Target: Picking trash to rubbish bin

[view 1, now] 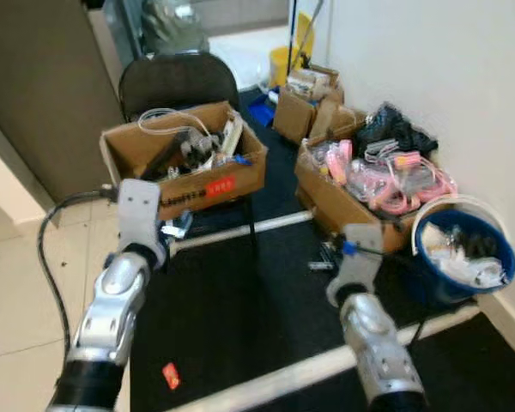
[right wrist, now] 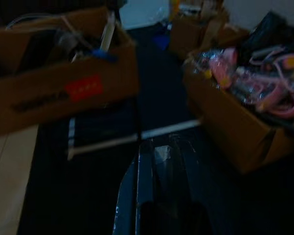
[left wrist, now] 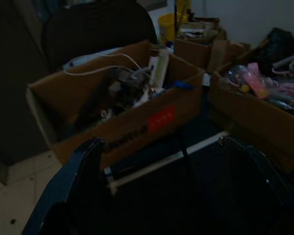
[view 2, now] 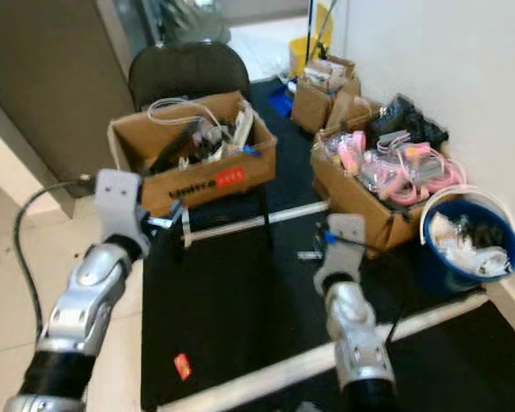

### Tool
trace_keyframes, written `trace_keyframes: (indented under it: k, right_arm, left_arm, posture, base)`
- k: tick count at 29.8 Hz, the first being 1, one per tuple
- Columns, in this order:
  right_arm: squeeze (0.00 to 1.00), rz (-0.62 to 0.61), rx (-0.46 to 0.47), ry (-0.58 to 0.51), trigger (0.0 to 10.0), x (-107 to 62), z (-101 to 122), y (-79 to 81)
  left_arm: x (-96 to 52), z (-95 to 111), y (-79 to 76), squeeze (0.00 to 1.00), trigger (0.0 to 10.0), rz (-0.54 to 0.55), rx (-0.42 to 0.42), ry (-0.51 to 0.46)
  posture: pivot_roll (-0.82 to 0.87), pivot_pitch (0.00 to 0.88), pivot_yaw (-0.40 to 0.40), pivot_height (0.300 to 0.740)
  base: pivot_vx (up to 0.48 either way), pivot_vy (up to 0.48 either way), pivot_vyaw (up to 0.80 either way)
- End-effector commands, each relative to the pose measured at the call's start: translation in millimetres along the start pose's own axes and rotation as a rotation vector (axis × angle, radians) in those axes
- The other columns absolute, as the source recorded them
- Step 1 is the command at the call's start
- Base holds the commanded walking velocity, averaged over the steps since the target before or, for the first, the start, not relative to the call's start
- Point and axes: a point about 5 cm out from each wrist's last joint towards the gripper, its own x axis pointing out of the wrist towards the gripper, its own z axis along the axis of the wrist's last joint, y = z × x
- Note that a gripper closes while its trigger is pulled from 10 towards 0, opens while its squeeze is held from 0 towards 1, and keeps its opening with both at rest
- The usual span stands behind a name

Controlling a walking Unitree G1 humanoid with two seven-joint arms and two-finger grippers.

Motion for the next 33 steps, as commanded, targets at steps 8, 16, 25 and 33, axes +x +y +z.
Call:
trace_keyframes:
  k: [8,16,25,33]
  right_arm:
    - [0.0,0.014,0.005,0.026,10.0,-2.2,-6.4,6.1]
    - [0.0,0.046,-0.037,0.028,10.0,-1.1,-5.7,10.7]
    - [0.0,0.039,-0.027,0.02,10.0,0.6,-4.0,11.5]
    - [0.0,0.039,-0.019,0.013,10.0,3.8,-0.5,11.9]
  left_arm:
    - [-4.5,-6.9,5.0,0.0,10.0,0.017,0.003,0.028]
    - [-5.1,-7.2,3.0,0.0,10.0,0.01,0.005,0.029]
    - [-6.3,-7.3,2.1,0.0,10.0,0.008,0.011,0.029]
    - [-6.5,-6.9,2.2,0.0,10.0,0.01,0.01,0.029]
  posture:
    - [0.0,0.156,0.054,0.74]
    - [0.01,0.155,0.055,0.74]
    - [0.01,0.157,0.049,0.74]
    - [0.01,0.158,0.047,0.74]
  base:
    - [0.409,0.0,0.0]
    - [0.408,0.0,0.07]
    - [0.41,0.0,0.55]
    - [0.408,0.0,0.0]
